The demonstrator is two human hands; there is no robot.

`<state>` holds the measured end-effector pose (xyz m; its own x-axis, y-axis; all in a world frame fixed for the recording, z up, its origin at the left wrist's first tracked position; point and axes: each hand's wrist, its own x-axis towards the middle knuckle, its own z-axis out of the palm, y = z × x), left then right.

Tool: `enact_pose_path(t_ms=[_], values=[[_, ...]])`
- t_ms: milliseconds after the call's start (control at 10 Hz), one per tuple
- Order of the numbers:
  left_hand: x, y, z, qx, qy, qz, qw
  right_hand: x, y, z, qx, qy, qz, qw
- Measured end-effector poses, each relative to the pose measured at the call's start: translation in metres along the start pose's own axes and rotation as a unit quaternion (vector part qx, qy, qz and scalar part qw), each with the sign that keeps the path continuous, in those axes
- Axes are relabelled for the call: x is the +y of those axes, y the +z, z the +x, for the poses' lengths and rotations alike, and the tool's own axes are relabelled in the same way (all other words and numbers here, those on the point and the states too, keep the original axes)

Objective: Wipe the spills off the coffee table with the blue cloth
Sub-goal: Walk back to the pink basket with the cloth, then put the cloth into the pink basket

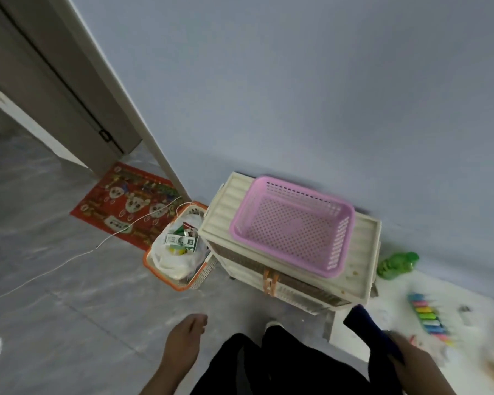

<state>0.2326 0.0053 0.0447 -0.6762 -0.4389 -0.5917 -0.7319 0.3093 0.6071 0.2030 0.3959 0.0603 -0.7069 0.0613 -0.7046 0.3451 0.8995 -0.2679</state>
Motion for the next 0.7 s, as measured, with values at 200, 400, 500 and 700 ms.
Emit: enact_pose_path(t_ms=[200, 400, 500, 700], values=[[0.097, -0.011, 0.078, -0.048, 0.166, 0.109, 0.979, -0.093, -0.047, -0.021, 0.101, -0.017, 0.119, 0.988], [0.16, 0.0, 0.148, -0.089, 0.316, 0.217, 0.919, -0.147, -0.071, -0.027, 0.184, 0.038, 0.202, 0.961], [0.181, 0.011, 0.173, -0.101, 0.378, 0.253, 0.885, -0.168, -0.087, -0.029, 0.245, 0.053, 0.234, 0.939], [0.191, 0.036, 0.199, -0.127, 0.353, 0.225, 0.899, -0.191, -0.101, 0.012, 0.323, 0.078, 0.263, 0.906]])
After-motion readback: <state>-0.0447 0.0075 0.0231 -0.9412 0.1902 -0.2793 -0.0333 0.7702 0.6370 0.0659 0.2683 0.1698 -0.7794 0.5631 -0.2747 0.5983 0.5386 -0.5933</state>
